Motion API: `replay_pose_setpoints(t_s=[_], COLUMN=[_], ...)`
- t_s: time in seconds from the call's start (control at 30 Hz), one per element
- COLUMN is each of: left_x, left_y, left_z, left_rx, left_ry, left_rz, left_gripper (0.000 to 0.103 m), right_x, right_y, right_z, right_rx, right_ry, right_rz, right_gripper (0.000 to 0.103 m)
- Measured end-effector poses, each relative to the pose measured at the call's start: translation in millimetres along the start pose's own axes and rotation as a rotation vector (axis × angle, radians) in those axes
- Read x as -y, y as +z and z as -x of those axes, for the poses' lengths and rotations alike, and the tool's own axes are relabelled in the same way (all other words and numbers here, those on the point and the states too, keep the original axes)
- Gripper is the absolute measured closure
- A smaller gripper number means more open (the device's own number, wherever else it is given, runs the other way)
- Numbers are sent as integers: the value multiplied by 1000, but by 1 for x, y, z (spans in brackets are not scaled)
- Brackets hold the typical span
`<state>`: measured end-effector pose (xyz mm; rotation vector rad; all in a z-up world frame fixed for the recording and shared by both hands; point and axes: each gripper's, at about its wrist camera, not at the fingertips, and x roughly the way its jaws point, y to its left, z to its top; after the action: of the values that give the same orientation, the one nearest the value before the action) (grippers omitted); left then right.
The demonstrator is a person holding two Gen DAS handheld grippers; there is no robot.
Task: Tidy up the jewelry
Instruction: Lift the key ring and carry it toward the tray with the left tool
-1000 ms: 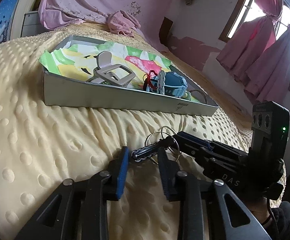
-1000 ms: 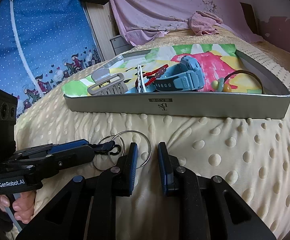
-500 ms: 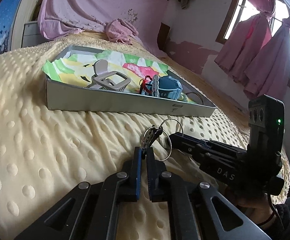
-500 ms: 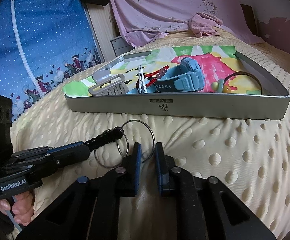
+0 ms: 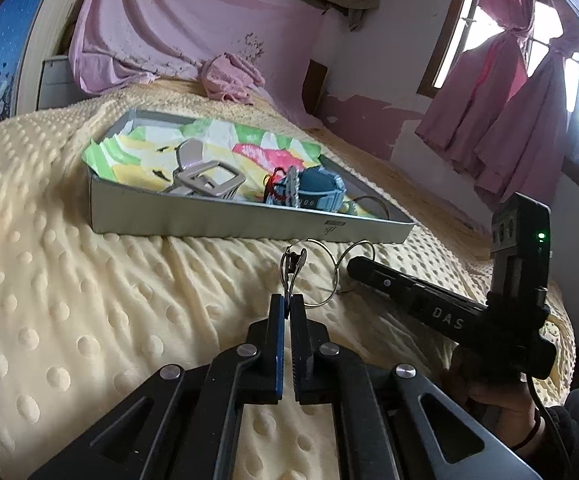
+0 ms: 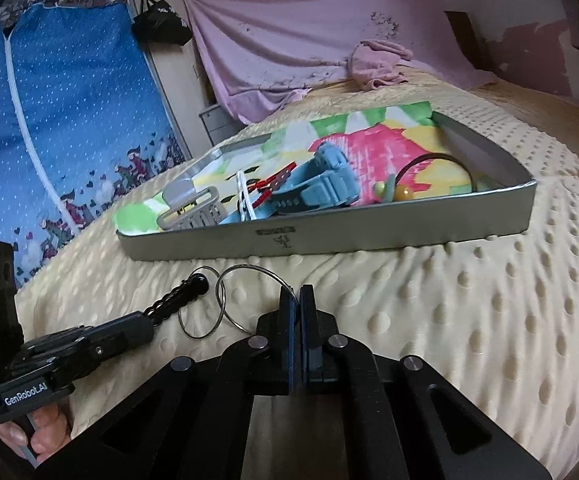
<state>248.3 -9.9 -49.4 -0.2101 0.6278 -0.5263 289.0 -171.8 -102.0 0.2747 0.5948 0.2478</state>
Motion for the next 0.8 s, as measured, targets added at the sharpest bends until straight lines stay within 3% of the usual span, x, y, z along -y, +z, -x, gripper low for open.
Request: replay_pose_setpoints(t_s=[0.43,0.8], left_x=[5,12], left_y=[-5,-1], left_z=[12,18], left_rx=[21,25], left_ry=[-17,56], left_rz=[3,-9], left_gripper=[100,100], right_x=[13,10], right_y=[3,3], right_z=[9,22], right_rx=[66,123], right_ry=[-31,-21], right_rz=[-64,-51], right_gripper=[100,100])
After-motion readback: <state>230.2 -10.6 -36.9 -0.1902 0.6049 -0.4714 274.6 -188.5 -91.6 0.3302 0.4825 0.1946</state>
